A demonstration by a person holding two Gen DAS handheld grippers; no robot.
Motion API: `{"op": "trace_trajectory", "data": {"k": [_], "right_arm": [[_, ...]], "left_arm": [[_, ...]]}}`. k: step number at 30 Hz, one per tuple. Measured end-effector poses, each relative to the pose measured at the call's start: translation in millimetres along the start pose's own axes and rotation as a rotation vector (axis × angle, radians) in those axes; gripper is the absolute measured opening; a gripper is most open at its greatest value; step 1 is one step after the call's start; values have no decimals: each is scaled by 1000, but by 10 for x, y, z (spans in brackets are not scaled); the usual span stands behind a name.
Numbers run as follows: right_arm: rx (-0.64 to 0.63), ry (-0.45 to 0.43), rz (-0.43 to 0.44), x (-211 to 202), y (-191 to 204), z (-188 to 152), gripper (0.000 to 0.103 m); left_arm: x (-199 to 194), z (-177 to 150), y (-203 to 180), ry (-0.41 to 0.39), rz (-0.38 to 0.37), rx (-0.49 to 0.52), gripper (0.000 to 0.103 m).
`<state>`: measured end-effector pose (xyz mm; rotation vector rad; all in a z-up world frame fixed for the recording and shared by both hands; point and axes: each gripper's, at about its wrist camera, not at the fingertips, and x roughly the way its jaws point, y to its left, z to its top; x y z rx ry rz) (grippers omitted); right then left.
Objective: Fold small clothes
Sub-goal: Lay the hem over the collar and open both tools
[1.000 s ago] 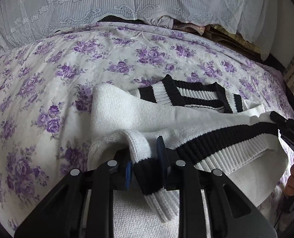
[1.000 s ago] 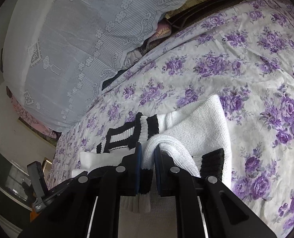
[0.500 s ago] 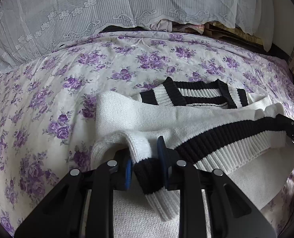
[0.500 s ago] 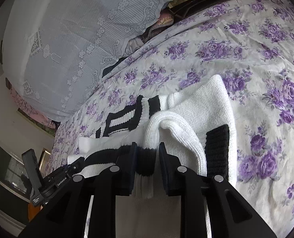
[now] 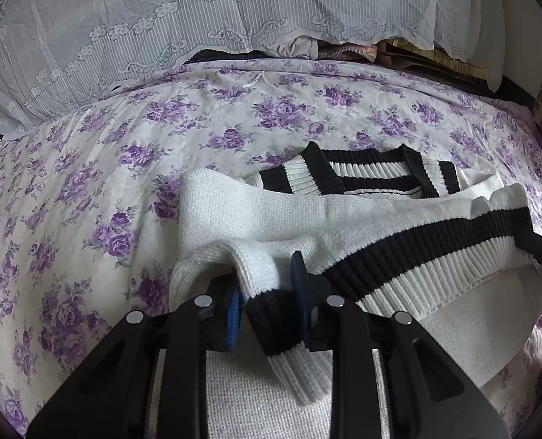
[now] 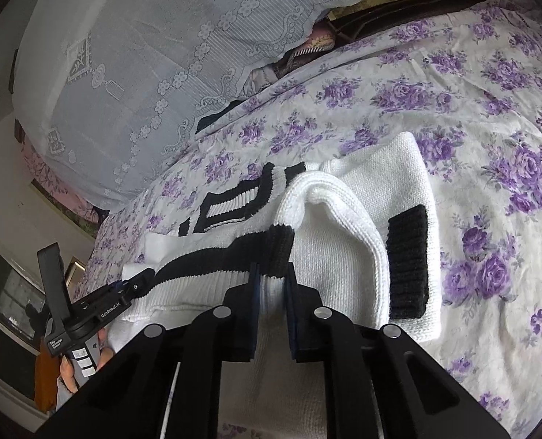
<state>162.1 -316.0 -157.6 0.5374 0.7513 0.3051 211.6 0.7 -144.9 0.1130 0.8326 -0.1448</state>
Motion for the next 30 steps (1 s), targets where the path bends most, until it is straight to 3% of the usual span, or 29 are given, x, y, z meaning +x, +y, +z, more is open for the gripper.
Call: {"op": "trace_trajectory", "data": {"k": [14, 23, 30], "right_arm": [[16, -78, 53, -72, 144, 459, 12], [130, -72, 40, 243, -127, 666, 12], [145, -38, -6, 499, -284, 627, 12]], "left_arm": [[-265, 359, 8, -72, 17, -1, 25], [48, 590, 11, -38, 87, -36, 25], [400, 433, 55, 9, 77, -64, 25]]}}
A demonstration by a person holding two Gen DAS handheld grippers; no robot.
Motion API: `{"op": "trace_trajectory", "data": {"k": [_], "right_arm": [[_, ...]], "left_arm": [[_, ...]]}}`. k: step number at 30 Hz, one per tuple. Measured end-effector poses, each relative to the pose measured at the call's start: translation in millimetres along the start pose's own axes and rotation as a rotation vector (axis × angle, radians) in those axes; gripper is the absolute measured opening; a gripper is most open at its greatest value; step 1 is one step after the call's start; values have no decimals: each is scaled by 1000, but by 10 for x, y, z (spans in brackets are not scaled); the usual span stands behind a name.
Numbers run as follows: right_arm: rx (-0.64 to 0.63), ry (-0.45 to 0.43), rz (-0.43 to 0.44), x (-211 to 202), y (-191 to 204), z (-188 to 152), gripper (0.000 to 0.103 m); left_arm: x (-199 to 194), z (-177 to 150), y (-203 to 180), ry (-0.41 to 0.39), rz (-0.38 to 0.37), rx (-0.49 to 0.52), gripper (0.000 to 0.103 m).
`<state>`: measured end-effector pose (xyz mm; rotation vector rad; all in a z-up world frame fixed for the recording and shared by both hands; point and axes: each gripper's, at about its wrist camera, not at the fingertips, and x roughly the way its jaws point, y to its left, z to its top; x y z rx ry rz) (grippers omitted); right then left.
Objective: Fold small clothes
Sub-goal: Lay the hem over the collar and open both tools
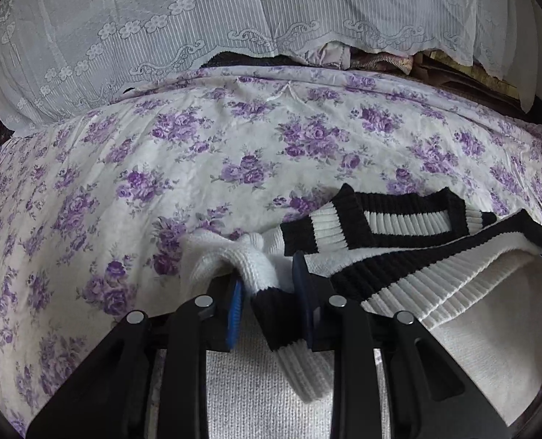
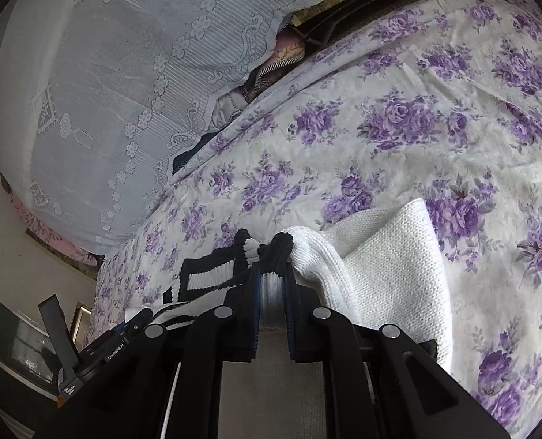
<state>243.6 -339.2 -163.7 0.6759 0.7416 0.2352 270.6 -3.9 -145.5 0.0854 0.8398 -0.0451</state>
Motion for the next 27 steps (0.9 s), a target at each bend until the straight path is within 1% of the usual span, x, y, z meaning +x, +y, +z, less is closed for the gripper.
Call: {"op": "trace_trajectory", "data": {"k": [4, 7, 11, 12, 15, 19, 21, 26, 27], "right_arm": [[-7, 7, -3, 41, -14, -12, 12], [1, 11, 4, 62, -38, -16, 13], [0, 2, 12, 46, -42, -12, 16], [-4, 0, 12, 34, -46, -10, 18], [-8, -8, 12, 8, -50, -8, 21], [-5, -11, 15, -4, -61, -2, 21], [-8, -15, 13, -24, -62, -6, 21], [-14, -22, 10, -70, -62, -19, 23], [-16, -24, 8, -81, -60, -21, 23]], "left_arm": [[-21, -10, -8, -14, 2, 6, 26], [-4, -20, -15, -8, 7, 10, 26], [-21, -22, 16, -9, -12, -6, 26], [-22, -22, 22, -8, -16, -10, 26], [-31, -19, 31, -7, -22, -16, 27], [-58, -5, 38, -8, -33, -20, 29], [-71, -2, 37, -7, -37, -20, 33], [-151, 2, 9, -26, -32, -12, 39], [-169, 3, 6, -30, -34, -11, 43]]}}
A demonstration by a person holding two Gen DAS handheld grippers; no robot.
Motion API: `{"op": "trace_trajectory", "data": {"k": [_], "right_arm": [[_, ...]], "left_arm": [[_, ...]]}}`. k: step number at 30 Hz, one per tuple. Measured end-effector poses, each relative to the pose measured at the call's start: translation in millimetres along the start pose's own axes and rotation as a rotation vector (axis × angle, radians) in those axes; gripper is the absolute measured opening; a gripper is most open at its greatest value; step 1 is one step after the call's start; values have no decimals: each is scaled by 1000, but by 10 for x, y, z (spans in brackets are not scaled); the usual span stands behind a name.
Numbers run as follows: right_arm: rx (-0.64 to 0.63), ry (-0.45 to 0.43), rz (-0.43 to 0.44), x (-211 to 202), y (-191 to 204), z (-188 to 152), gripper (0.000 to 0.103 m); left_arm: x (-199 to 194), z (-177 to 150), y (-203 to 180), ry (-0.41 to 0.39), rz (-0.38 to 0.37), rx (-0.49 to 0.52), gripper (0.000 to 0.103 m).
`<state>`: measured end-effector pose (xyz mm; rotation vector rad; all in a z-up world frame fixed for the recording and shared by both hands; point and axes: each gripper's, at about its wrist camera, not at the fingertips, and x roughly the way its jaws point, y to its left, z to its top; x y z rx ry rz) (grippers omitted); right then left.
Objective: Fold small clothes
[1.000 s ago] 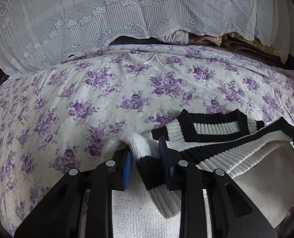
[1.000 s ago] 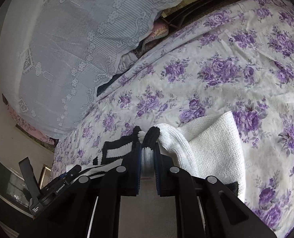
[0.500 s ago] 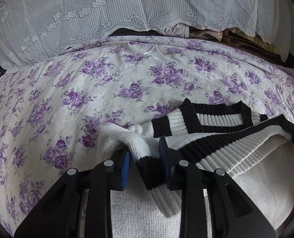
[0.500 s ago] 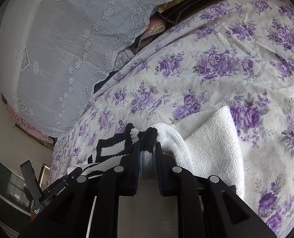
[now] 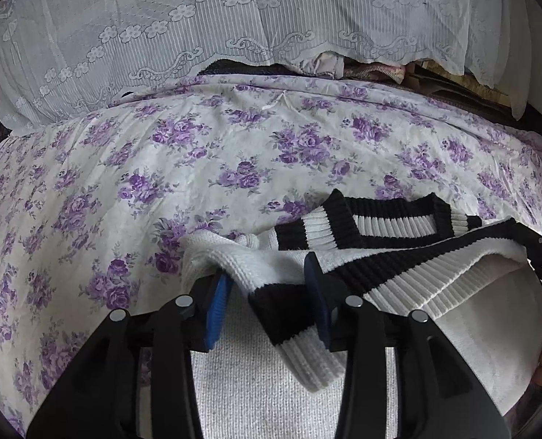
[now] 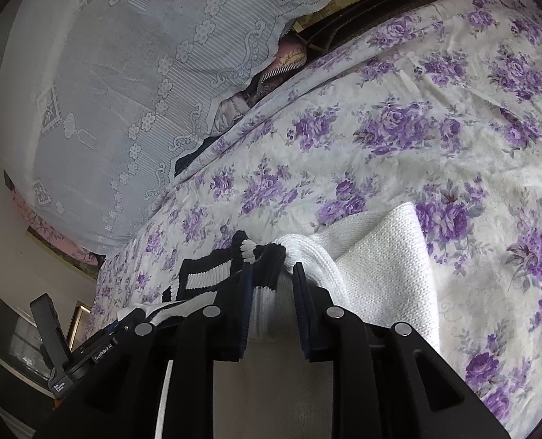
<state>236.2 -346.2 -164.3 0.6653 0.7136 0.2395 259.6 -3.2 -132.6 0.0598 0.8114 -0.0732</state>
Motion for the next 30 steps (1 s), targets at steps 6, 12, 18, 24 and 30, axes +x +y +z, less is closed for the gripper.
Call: {"op": "trace_trajectory", "data": {"k": [6, 12, 18, 24, 30], "right_arm": [[-12, -29, -12, -108, 8, 1, 26], [-30, -54, -23, -212, 53, -2, 26], [-160, -87, -56, -450, 312, -150, 26], [-292, -45, -70, -613, 541, -463, 26], [-367, 33, -141, -521, 627, -683, 26]], "left_arm": [[-144, 23, -1, -28, -42, -9, 61], [-281, 54, 79, -27, -167, -56, 74], [-497, 57, 224, -50, -53, -53, 92], [-728, -89, 287, -61, 23, 51, 92], [-606, -388, 159, -6, 176, 248, 93]]}}
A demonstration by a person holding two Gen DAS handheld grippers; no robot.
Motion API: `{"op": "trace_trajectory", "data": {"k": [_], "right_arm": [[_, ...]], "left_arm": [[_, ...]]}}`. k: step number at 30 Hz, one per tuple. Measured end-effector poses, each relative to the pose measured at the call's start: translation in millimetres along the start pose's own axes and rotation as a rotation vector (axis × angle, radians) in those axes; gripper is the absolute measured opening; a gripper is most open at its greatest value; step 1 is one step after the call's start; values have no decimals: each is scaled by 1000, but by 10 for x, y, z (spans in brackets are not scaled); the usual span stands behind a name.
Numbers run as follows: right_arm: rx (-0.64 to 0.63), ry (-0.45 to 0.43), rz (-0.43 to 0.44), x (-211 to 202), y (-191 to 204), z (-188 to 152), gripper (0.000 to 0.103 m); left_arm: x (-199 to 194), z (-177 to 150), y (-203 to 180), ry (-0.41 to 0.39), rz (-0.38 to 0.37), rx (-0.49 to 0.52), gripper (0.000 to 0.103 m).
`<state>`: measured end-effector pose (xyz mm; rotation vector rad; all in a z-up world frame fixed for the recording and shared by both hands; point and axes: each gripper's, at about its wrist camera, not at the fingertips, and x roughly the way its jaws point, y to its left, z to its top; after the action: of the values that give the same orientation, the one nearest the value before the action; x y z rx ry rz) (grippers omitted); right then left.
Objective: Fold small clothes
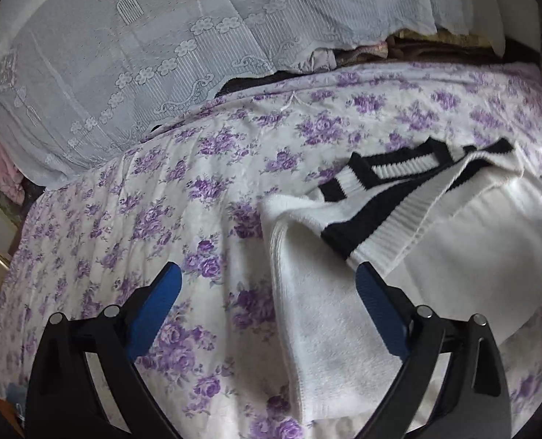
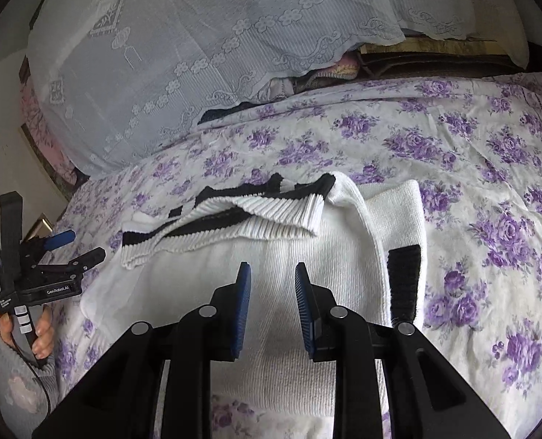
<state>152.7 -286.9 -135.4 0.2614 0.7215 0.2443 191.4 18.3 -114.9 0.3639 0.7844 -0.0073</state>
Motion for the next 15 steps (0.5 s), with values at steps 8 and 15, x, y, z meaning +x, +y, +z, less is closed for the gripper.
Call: {"op": "trace_trajectory", "data": {"k": [8, 15], "right_arm": [[-81, 122, -85, 332, 175, -5, 26], [-16, 82, -186, 822, 187, 648, 24]], "left_arm": [[429, 23, -121, 104, 69, 13, 93], [817, 448, 222, 201, 18, -292, 94]]}}
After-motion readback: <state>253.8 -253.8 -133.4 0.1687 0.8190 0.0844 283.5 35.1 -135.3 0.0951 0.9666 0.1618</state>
